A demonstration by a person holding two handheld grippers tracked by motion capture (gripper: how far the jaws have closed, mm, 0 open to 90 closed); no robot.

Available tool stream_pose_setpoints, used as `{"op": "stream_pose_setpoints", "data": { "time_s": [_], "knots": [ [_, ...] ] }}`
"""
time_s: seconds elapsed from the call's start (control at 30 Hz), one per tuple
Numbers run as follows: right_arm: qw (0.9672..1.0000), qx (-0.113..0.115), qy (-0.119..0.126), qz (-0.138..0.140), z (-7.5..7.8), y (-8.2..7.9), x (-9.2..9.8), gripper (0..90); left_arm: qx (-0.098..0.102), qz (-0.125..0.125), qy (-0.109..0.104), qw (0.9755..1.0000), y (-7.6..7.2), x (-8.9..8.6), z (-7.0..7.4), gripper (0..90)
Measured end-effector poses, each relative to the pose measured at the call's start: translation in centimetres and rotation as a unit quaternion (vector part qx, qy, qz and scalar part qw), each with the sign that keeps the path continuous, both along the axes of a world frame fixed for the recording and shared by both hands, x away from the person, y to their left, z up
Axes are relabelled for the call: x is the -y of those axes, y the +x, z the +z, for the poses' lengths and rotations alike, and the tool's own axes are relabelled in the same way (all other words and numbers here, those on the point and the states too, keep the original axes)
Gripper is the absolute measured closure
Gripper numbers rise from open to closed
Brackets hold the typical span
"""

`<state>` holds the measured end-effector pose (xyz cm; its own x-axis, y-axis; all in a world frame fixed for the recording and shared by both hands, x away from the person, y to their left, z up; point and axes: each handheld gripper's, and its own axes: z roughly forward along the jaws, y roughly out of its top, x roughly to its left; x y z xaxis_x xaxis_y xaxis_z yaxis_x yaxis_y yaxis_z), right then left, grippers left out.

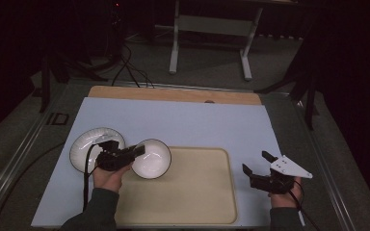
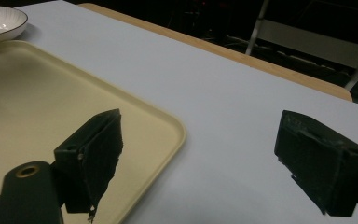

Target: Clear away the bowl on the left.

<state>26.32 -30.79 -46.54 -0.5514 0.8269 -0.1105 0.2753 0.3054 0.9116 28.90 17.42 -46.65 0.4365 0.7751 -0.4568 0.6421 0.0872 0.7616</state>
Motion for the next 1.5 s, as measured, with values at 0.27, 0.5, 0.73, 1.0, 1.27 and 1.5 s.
{"op": "stream_pose_setpoints", "data": {
  "time_s": [0.27,0.5,0.73,1.0,1.27,1.5],
  "knots": [
    [1.0000,-0.001,0.001,0.001,0.0,0.0,0.0,14.6,-0.002,-0.007,0.002,1.0000,0.1,0.4,-0.2,76.6],
    [1.0000,0.000,0.001,0.001,0.0,0.0,0.0,14.6,-0.002,-0.010,0.005,0.9999,0.2,0.6,-0.3,76.6],
    [1.0000,-0.001,0.000,0.001,0.0,0.0,0.0,14.6,-0.004,-0.014,0.006,0.9999,0.4,0.9,-0.6,76.6],
    [1.0000,-0.001,0.000,0.001,0.0,0.0,0.0,14.7,-0.007,-0.019,0.012,0.9997,0.6,1.4,-1.0,76.6],
    [1.0000,-0.001,0.000,0.002,0.0,0.0,0.0,14.7,-0.010,-0.023,0.015,0.9996,0.8,1.8,-1.3,76.6],
    [1.0000,-0.001,-0.001,0.002,0.0,0.0,0.0,14.7,-0.014,-0.031,0.023,0.9992,0.9,2.4,-1.7,76.5]
  ]
}}
